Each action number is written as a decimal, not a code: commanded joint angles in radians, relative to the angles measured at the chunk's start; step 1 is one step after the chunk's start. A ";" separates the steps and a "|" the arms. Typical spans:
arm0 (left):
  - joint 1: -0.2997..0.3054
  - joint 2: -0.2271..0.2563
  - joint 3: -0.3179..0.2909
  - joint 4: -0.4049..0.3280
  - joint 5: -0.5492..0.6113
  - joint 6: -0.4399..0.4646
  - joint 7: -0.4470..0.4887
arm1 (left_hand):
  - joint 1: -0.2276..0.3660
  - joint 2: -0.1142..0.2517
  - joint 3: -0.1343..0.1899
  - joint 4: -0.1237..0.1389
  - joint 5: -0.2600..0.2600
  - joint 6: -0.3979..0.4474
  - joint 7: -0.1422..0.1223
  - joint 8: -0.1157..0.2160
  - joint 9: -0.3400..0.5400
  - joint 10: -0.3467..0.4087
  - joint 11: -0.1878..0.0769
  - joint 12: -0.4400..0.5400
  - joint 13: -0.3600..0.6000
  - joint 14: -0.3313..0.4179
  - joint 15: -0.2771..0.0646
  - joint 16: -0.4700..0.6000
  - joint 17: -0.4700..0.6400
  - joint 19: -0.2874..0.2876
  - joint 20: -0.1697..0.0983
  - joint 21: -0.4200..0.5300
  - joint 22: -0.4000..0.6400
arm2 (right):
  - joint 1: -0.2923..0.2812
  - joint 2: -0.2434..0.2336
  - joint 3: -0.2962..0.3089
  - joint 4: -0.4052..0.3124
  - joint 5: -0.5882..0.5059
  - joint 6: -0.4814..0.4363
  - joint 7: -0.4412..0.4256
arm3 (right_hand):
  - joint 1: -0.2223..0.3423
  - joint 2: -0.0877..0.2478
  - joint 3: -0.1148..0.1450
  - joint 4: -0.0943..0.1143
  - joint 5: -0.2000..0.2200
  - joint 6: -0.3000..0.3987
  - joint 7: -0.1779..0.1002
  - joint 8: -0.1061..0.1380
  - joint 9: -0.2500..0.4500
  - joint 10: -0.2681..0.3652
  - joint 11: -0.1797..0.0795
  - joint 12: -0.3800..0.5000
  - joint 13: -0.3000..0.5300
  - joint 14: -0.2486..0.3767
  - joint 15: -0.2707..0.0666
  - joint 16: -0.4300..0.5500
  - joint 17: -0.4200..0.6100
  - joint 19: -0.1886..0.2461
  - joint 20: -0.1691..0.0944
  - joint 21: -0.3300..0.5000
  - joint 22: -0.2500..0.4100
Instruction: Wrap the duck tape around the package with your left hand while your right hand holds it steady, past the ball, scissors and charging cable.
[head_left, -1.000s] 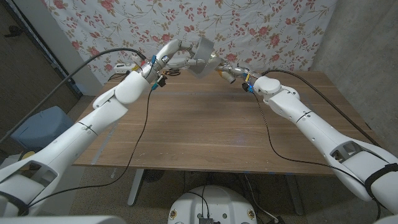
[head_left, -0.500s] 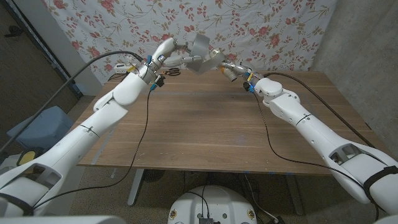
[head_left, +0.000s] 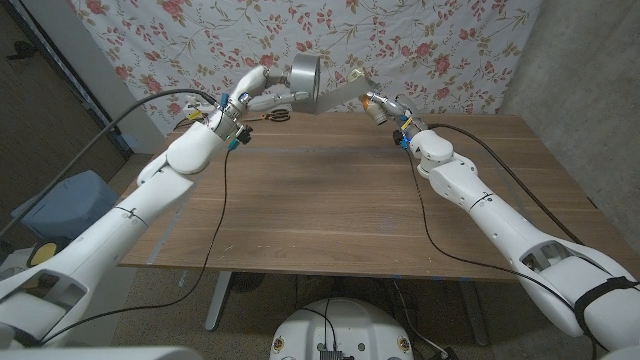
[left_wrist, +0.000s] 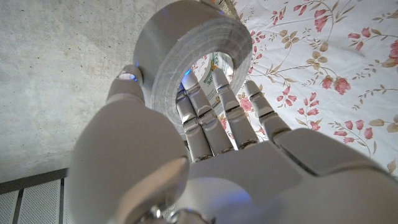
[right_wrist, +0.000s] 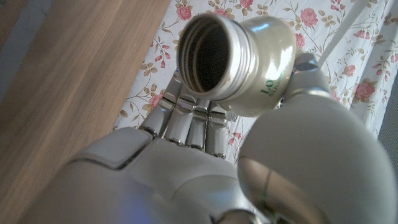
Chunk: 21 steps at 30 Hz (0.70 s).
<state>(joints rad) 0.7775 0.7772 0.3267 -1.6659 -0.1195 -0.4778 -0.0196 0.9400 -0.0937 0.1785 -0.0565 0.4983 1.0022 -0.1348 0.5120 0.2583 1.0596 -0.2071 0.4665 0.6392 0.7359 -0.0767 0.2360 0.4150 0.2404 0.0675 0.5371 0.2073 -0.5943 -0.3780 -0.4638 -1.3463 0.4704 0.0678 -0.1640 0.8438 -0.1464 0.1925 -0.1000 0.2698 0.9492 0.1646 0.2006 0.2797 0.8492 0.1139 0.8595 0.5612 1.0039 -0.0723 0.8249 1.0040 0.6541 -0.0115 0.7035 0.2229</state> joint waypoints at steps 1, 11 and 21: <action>-0.001 0.076 0.001 -0.052 0.090 0.197 -0.003 | 0.215 0.228 0.002 0.005 0.016 0.034 -0.026 0.014 0.017 0.003 0.000 0.016 0.039 0.011 -0.160 0.000 0.010 -0.005 0.003 0.009 0.003 | -0.007 0.062 0.055 0.085 0.149 0.130 0.093 | 0.327 0.329 0.007 0.000 -0.002 0.234 -0.077 0.003 0.000 0.332 -0.135 0.011 0.003 0.100 -0.097 0.007 0.005 0.016 -0.003 0.011 0.002; -0.121 0.082 0.110 0.004 0.138 0.342 -0.112 | 0.239 0.226 -0.010 -0.002 0.027 0.029 -0.015 0.026 0.033 0.003 0.003 0.031 0.063 0.041 -0.163 0.023 0.047 -0.004 0.001 0.014 0.007 | 0.006 0.112 0.084 0.173 0.237 0.253 0.212 | 0.323 0.331 0.008 0.006 -0.007 0.228 -0.078 0.003 0.006 0.326 -0.136 0.013 0.013 0.090 -0.101 0.017 0.016 0.004 -0.012 0.022 0.000; -0.153 0.049 0.156 -0.007 0.260 0.439 -0.003 | 0.247 0.228 -0.019 0.000 0.034 0.027 -0.014 0.031 0.042 0.002 0.003 0.037 0.079 0.036 -0.161 0.029 0.071 -0.004 0.002 0.020 0.012 | 0.035 0.094 0.075 0.221 0.280 0.250 0.347 | 0.320 0.331 0.011 0.011 -0.012 0.223 -0.081 0.001 0.008 0.319 -0.138 0.014 0.023 0.077 -0.106 0.025 0.031 -0.013 -0.021 0.032 -0.001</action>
<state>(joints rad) 0.6762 0.8505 0.4278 -1.6857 0.0456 -0.1487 -0.0848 0.9471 -0.1009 0.1645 -0.0594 0.5177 1.0108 -0.1426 0.5227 0.1324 1.0511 -0.2018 0.4722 0.2419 0.7674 -0.0814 0.2556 0.4780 0.2334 0.0713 0.5526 0.2167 -0.5870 -0.2832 -0.3907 -1.1921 0.6875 0.2800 0.0344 0.8463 -0.1490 0.1933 -0.0994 0.2619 0.9744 0.1682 0.2003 0.2812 0.8528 0.1105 0.8659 0.5713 1.0092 -0.0668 0.8376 1.0144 0.6511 -0.0249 0.7268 0.2220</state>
